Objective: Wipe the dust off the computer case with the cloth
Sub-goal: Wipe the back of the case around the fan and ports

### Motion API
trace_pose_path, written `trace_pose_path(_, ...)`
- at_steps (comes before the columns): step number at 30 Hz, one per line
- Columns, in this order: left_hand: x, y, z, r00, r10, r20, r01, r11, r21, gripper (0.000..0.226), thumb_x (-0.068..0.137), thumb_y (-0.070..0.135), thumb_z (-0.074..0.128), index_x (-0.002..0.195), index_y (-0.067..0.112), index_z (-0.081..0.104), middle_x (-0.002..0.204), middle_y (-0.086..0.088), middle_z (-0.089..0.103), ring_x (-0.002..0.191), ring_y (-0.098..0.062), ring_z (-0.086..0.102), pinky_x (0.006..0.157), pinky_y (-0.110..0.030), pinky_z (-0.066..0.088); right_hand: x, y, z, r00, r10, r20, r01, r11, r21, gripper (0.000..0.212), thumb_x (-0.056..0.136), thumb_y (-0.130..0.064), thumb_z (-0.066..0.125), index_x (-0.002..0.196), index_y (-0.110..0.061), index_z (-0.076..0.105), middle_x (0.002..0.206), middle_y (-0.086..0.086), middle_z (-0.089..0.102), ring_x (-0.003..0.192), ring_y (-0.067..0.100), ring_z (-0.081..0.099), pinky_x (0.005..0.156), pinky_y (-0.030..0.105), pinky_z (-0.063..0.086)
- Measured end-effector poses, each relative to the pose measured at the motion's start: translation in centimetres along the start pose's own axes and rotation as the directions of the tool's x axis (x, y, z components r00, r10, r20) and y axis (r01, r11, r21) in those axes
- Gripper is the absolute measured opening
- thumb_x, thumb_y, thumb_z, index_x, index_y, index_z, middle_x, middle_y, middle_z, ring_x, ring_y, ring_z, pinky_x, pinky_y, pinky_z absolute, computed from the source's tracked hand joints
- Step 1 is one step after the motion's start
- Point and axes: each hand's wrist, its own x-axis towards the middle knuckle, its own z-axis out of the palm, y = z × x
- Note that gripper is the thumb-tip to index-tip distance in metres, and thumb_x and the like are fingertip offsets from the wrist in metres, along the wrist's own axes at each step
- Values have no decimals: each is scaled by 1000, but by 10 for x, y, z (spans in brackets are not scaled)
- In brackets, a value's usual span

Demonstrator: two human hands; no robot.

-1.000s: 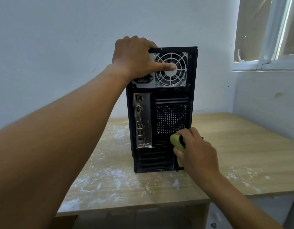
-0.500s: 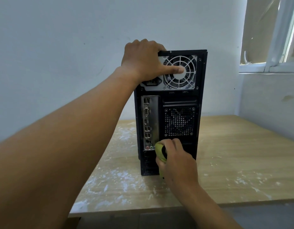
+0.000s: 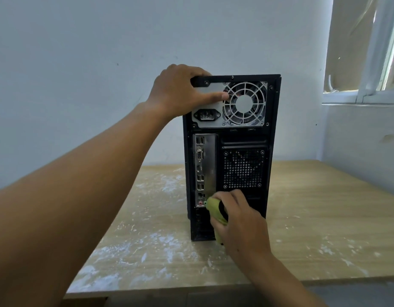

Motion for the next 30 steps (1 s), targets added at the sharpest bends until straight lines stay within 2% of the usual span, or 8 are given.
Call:
trace_pose_path(3,0,-1,1,1000,0,-13,0,1000,2,66,60,83,66,106,37,72,87,24,64,90,-3,62,83,-27,51,10,-8,-3,996,-3,-93,8,999,46,42,66,-24,84,102,-23,63,97,-7,57,58,10,55,42,15,38)
trace_pose_path(6,0,0,2,1000,6,-23,-6,1000,4,72,57,87,61,106,36,73,91,21,68,90,-4,64,85,-30,53,9,-10,7,998,-9,-56,8,1000,-11,45,62,-26,88,100,-23,63,95,-7,57,53,9,54,44,5,20)
trace_pose_path(8,-1,-1,2,999,13,-32,-13,1000,15,73,57,88,60,107,36,72,89,21,67,90,-4,63,84,-30,53,1,-8,16,999,-29,-24,27,998,-53,50,55,-27,91,98,-24,64,91,-7,58,50,8,54,45,5,16)
trace_pose_path(12,0,-2,3,998,29,-49,-28,999,31,65,64,82,65,108,35,72,86,22,63,89,-4,62,80,-25,49,-21,-3,31,995,-90,49,95,990,-105,53,50,-31,91,95,-25,63,87,-7,57,48,7,54,40,12,28)
trace_pose_path(16,0,-3,4,998,37,-59,-34,999,41,67,63,84,64,108,35,72,87,22,64,90,-5,62,81,-25,48,-31,0,43,988,-134,79,145,979,-143,55,47,-35,92,91,-24,63,85,-6,57,45,7,54,40,14,26)
trace_pose_path(20,1,-4,4,997,43,-57,-40,998,42,69,63,85,62,109,35,72,87,22,63,91,-5,62,82,-26,48,-17,-7,40,988,-149,47,153,981,-119,51,52,-33,91,93,-25,63,90,-6,59,50,8,57,39,18,37)
trace_pose_path(26,0,-4,4,998,39,-51,-37,999,40,70,63,83,64,111,34,71,95,18,68,96,-8,63,89,-30,49,-8,-9,33,990,-131,49,135,987,-91,50,56,-33,89,97,-26,60,90,-8,56,51,9,56,38,20,40)
trace_pose_path(30,0,-4,5,998,38,-49,-37,999,27,70,62,85,62,110,34,71,93,20,67,96,-7,63,91,-32,49,3,-15,26,993,-96,71,100,994,-47,39,70,-33,81,102,-25,60,92,-8,54,56,13,56,45,22,38)
